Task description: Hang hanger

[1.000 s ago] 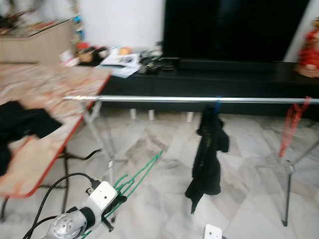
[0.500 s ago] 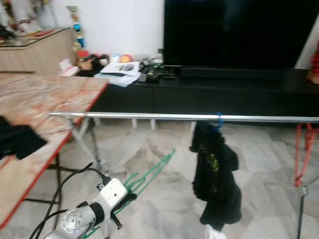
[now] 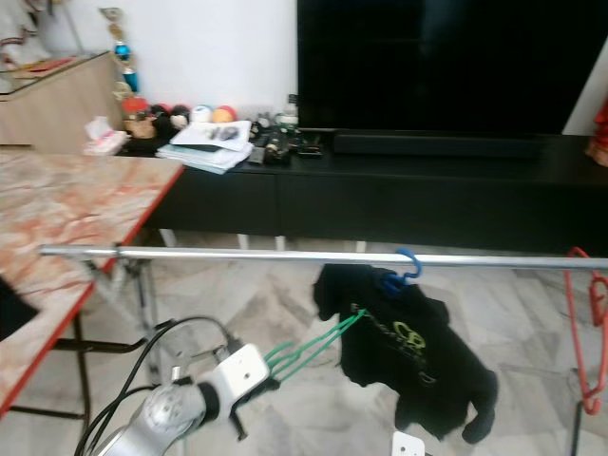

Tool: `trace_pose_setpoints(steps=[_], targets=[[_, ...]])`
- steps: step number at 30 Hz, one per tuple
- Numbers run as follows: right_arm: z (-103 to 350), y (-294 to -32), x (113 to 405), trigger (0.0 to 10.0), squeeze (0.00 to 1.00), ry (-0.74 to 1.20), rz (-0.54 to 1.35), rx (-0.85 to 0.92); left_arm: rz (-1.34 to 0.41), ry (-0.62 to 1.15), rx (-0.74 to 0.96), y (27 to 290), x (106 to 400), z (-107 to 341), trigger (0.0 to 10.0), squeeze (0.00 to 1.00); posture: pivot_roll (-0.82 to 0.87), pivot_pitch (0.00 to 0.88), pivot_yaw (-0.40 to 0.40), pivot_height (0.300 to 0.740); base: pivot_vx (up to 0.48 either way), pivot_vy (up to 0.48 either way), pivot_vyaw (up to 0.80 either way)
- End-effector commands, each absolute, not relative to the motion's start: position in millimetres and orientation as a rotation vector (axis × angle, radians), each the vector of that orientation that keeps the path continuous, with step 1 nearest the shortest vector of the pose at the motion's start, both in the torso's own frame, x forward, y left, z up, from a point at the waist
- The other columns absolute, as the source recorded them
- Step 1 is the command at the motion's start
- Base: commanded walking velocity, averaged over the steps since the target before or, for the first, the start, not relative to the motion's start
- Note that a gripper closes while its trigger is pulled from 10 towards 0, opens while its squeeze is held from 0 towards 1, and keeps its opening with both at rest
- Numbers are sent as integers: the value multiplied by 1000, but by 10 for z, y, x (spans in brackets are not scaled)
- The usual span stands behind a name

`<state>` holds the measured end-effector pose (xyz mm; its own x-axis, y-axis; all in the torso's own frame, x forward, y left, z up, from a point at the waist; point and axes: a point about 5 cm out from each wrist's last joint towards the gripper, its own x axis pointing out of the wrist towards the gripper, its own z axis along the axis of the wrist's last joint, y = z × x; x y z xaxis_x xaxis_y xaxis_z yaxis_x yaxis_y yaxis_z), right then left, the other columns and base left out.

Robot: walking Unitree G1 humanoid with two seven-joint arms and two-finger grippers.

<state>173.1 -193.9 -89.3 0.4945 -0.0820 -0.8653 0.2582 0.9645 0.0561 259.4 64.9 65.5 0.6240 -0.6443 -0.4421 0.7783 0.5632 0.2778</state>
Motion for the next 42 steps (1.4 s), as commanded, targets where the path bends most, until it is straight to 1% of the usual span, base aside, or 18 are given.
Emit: trace_pose_setpoints(steps=[1, 4, 7, 9, 15, 18, 22, 26, 30, 37, 42], targets=[[-888, -1904, 1754, 10000, 0, 1039, -190, 180, -804, 348, 513, 730, 2621, 600, 10000, 0, 164, 0, 10, 740, 0, 0, 0], [-889, -1908, 1753, 10000, 0, 1045, -183, 173, -671, 393, 491, 775, 2751, 605, 10000, 0, 166, 0, 6, 740, 0, 0, 0], [-887, -1905, 1758, 10000, 0, 1049, -177, 170, -604, 406, 500, 805, 2841, 626, 10000, 0, 161, 0, 7, 740, 0, 0, 0], [-885, -1904, 1764, 10000, 0, 1048, -174, 171, -587, 413, 524, 822, 2878, 649, 10000, 0, 158, 0, 6, 740, 0, 0, 0], [-882, -1914, 1768, 10000, 0, 1052, -164, 160, -610, 455, 557, 856, 2847, 643, 10000, 0, 168, 0, -8, 740, 0, 0, 0], [-879, -1933, 1769, 10000, 0, 1056, -158, 148, -529, 476, 531, 944, 2863, 638, 10000, 0, 176, 0, -16, 740, 0, 0, 0], [-876, -1946, 1771, 10000, 0, 1056, -154, 141, -458, 453, 497, 957, 2966, 671, 10000, 0, 177, 0, -29, 740, 0, 0, 0], [-872, -1955, 1775, 10000, 0, 1051, -152, 139, -381, 432, 421, 960, 3087, 756, 10000, 0, 163, 0, -31, 740, 0, 0, 0], [-867, -1976, 1779, 10000, 0, 1048, -147, 123, -377, 380, 421, 899, 3212, 871, 10000, 0, 156, 0, -40, 740, 0, 0, 0], [-866, -1987, 1778, 10000, 0, 1052, -146, 117, -370, 350, 421, 846, 3310, 929, 10000, 0, 152, 0, -44, 740, 0, 0, 0], [-866, -1990, 1778, 10000, 0, 1053, -146, 115, -350, 339, 379, 810, 3373, 976, 10000, 0, 148, 0, -46, 740, 0, 0, 0]])
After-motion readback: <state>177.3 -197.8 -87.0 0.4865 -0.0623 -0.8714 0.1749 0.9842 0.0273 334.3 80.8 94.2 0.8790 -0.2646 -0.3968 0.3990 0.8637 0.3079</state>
